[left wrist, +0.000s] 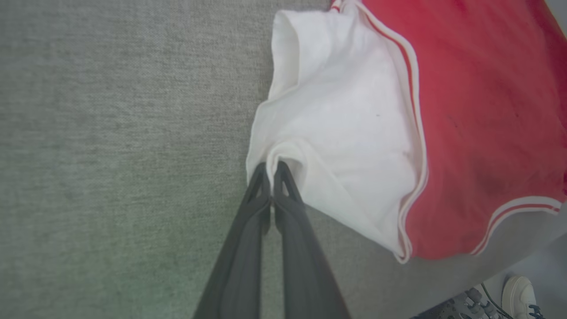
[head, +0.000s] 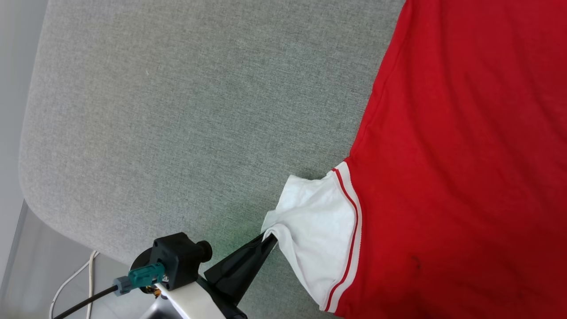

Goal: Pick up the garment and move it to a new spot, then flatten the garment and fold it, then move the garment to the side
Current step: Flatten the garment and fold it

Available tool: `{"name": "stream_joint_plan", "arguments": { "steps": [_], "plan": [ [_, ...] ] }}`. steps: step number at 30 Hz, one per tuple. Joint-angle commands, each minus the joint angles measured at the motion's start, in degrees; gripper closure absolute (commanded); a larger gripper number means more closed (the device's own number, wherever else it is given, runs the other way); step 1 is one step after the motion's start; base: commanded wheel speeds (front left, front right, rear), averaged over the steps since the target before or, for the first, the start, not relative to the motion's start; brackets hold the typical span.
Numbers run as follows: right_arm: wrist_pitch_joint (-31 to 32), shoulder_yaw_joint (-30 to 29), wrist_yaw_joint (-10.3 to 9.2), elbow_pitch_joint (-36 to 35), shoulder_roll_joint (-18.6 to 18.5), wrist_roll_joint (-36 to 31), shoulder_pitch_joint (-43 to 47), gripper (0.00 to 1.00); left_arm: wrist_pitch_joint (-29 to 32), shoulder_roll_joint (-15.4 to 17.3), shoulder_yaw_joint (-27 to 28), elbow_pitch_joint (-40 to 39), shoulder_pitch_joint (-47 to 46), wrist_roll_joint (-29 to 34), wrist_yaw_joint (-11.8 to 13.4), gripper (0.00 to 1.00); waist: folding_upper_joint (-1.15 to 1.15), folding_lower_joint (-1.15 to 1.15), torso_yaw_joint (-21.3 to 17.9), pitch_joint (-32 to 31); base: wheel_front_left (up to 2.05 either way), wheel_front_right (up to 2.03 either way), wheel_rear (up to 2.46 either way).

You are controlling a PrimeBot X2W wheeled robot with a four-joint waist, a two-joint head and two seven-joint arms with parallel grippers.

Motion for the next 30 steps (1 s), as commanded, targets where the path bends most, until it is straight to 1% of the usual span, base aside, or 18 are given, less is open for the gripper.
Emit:
{"name": "stream_joint_plan", "arguments": {
  "steps": [1, 2, 3, 9, 13, 16, 19, 24, 28, 30],
  "plan": [
    [0.53, 1.08, -0.02, 1.87, 0.79, 0.09, 1.82, 0.00, -0.43, -0.40, -0.27, 0.20, -0.60, 0.16, -0.19, 1.00, 0.00, -0.01, 0.23, 0.25, 0.00, 0.00, 0.00],
    [0.62, 1.38, -0.02, 2.32, 0.63, 0.19, 2.35, 0.55, -0.53, -0.51, -0.35, 0.37, -0.57, 0.15, -0.26, 1.00, 0.00, -0.01, 0.26, 0.32, 0.00, 0.00, 0.00],
    [0.62, 1.60, -0.02, 2.71, 0.37, 0.27, 2.97, 1.00, -0.58, -0.61, -0.44, 0.57, -0.59, 0.17, -0.31, 1.00, 0.00, -0.01, 0.29, 0.34, 0.00, 0.00, 0.00],
    [0.36, 1.62, -0.03, 3.82, -1.28, 1.05, 5.82, 1.00, -0.74, -0.58, -0.32, 1.53, -0.99, 0.37, -0.04, 1.00, 0.00, -0.01, -0.31, -1.08, 0.00, 0.00, 0.00],
    [-0.80, 1.75, -0.03, 4.38, -0.51, 1.82, 7.82, 1.00, -0.85, -0.37, -0.13, 1.99, -0.97, 0.57, 0.24, 1.00, 0.00, -0.01, -2.01, -3.49, 0.00, 0.00, 0.00],
    [-2.00, 1.55, -0.03, 5.22, 0.87, 2.60, 10.13, 1.00, -1.31, 0.00, 0.41, 2.28, -0.47, 1.16, 1.13, 1.00, 0.00, -0.01, -4.09, -6.05, 0.00, 0.00, 0.00],
    [-3.32, 0.20, -0.02, 5.95, 3.43, 4.11, 13.07, 1.00, -1.95, 0.41, 1.39, 2.38, 0.81, 0.90, 2.19, 1.00, 0.00, -0.01, -6.49, -8.83, 0.00, 0.00, 0.00],
    [-5.61, 3.10, -0.03, 3.46, 3.25, 7.93, 20.09, 1.00, -2.55, 0.68, 2.35, 3.63, 2.44, -0.17, 3.24, 1.00, 0.00, -0.01, -10.83, -13.06, 0.00, 0.00, 0.00],
    [-8.81, 4.26, -0.03, 0.93, 4.85, 12.44, 25.77, 1.00, -4.03, 1.41, 4.11, 6.12, 4.44, -1.53, 3.88, 1.00, 0.00, -0.01, -14.67, -16.44, 0.00, 0.00, 0.00],
    [-10.26, 4.99, -0.03, -0.82, 4.98, 14.06, 29.20, 1.00, -4.96, 0.75, 4.77, 7.10, 5.17, -2.84, 3.67, 1.00, 0.00, -0.01, -16.16, -17.92, 0.00, 0.00, 0.00]
  ]
}}
